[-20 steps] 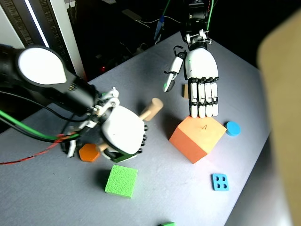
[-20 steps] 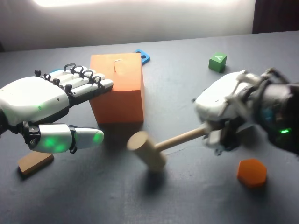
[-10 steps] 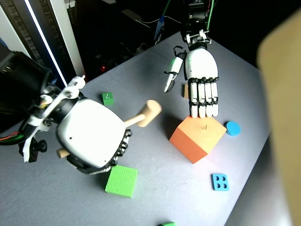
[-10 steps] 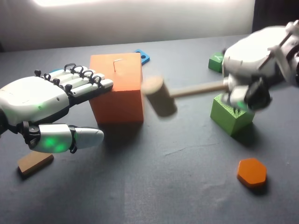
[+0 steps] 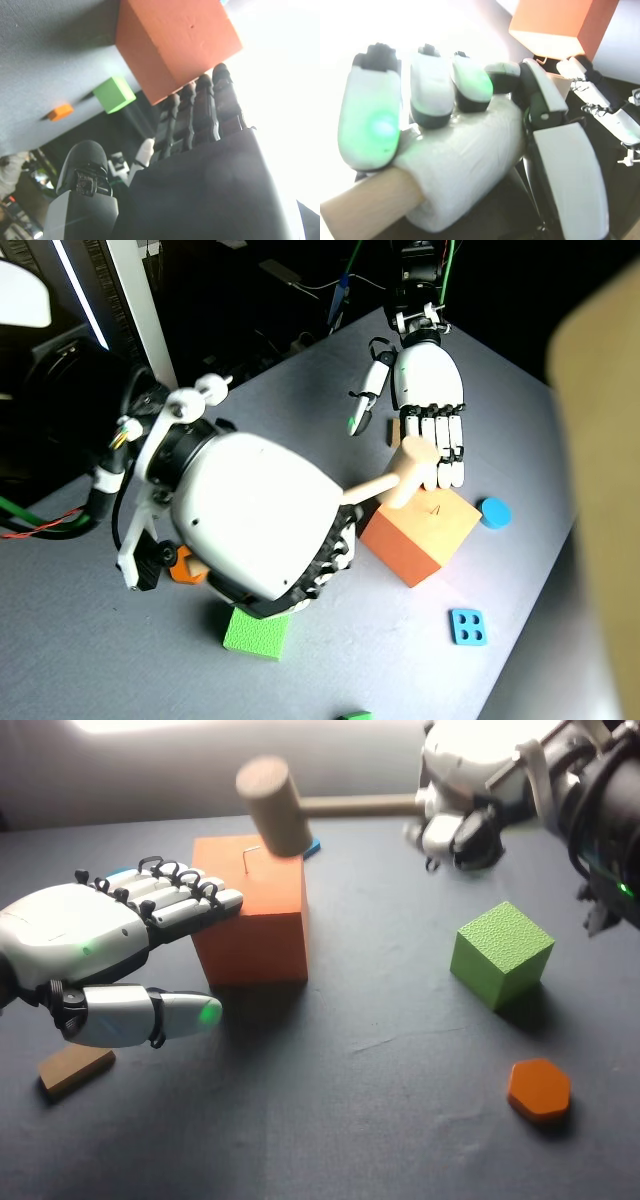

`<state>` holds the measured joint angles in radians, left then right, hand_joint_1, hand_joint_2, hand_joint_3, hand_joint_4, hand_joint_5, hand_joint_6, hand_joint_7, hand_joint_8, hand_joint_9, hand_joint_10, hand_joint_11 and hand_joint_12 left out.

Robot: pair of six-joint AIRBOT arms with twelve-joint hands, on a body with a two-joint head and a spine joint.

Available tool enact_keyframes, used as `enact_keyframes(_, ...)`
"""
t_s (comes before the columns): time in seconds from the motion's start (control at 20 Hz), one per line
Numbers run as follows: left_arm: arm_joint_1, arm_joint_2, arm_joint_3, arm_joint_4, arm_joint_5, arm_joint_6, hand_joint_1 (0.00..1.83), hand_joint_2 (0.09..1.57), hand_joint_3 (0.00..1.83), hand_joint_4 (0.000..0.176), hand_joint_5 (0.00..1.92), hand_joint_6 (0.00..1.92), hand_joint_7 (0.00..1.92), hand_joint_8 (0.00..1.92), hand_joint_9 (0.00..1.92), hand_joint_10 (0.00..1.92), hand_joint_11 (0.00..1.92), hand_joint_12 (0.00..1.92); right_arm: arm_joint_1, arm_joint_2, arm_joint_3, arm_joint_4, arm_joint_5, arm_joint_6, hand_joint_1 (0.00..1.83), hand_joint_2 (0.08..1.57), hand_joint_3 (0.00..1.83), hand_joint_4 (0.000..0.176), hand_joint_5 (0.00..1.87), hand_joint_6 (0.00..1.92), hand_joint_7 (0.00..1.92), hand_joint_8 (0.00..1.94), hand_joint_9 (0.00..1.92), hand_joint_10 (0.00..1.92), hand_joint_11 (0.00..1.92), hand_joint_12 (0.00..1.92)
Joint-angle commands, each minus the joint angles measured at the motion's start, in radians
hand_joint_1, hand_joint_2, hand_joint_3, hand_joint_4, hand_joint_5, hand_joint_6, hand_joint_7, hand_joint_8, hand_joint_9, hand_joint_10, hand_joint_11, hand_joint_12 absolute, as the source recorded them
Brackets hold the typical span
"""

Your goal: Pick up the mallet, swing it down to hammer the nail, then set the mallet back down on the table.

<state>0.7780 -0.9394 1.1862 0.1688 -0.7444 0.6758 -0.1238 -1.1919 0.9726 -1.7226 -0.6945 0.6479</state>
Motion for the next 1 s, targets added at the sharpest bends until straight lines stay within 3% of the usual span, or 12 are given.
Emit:
enact_keyframes(0.0,-0.001,-0.003,0.0,-0.013,-0.073,-0.001,0.0,1.29,0.0,0.0,0.08,0.0,0.06,0.0,0.02,0.0,0.0,0.0,0.011,-0.003,0.007,-0.094,-0.015,0.033,0.39,1.57,0.03,0.0,1.16,1.92,1.55,1.94,1.67,1.92,1.77,1.92)
enact_keyframes(0.25,0.001,-0.003,0.0,-0.011,-0.073,-0.001,0.0,1.3,0.0,0.0,0.09,0.01,0.07,0.01,0.03,0.01,0.01,0.0,0.017,-0.08,0.101,-0.171,0.0,0.119,0.37,1.57,0.04,0.0,1.15,1.92,1.54,1.94,1.66,1.92,1.75,1.92)
enact_keyframes(0.55,0.001,-0.004,0.001,-0.011,-0.073,-0.001,0.0,1.29,0.0,0.0,0.07,0.0,0.05,0.0,0.01,0.0,0.0,0.0,0.029,-0.16,0.192,-0.182,0.005,0.127,0.39,1.57,0.04,0.0,1.18,1.92,1.56,1.94,1.67,1.92,1.76,1.92)
enact_keyframes(0.6,0.001,-0.004,0.001,-0.011,-0.073,-0.001,0.0,1.29,0.0,0.0,0.09,0.01,0.07,0.01,0.03,0.01,0.01,0.0,0.026,-0.168,0.2,-0.186,0.005,0.127,0.47,1.57,0.01,0.0,1.19,1.92,1.56,1.94,1.67,1.92,1.78,1.92)
enact_keyframes(0.85,0.001,-0.004,0.002,-0.011,-0.073,-0.001,0.0,1.29,0.0,0.0,0.08,0.0,0.07,0.0,0.02,0.0,0.0,0.0,-0.043,-0.194,0.233,-0.212,0.01,0.135,0.45,1.57,0.01,0.0,1.21,1.92,1.57,1.94,1.69,1.92,1.78,1.92)
enact_keyframes(0.9,0.001,-0.004,0.002,-0.011,-0.073,-0.002,0.0,1.29,0.0,0.0,0.09,0.01,0.08,0.01,0.03,0.01,0.0,0.0,-0.064,-0.2,0.247,-0.212,0.006,0.135,0.46,1.56,0.0,0.064,1.21,1.92,1.57,1.94,1.69,1.92,1.79,1.92)
enact_keyframes(0.95,0.001,-0.004,0.002,-0.011,-0.073,-0.002,0.0,1.29,0.0,0.0,0.09,0.0,0.07,0.01,0.03,0.01,0.01,0.0,-0.085,-0.207,0.263,-0.212,0.011,0.132,0.48,1.56,0.0,0.154,1.23,1.92,1.57,1.94,1.69,1.92,1.79,1.92)
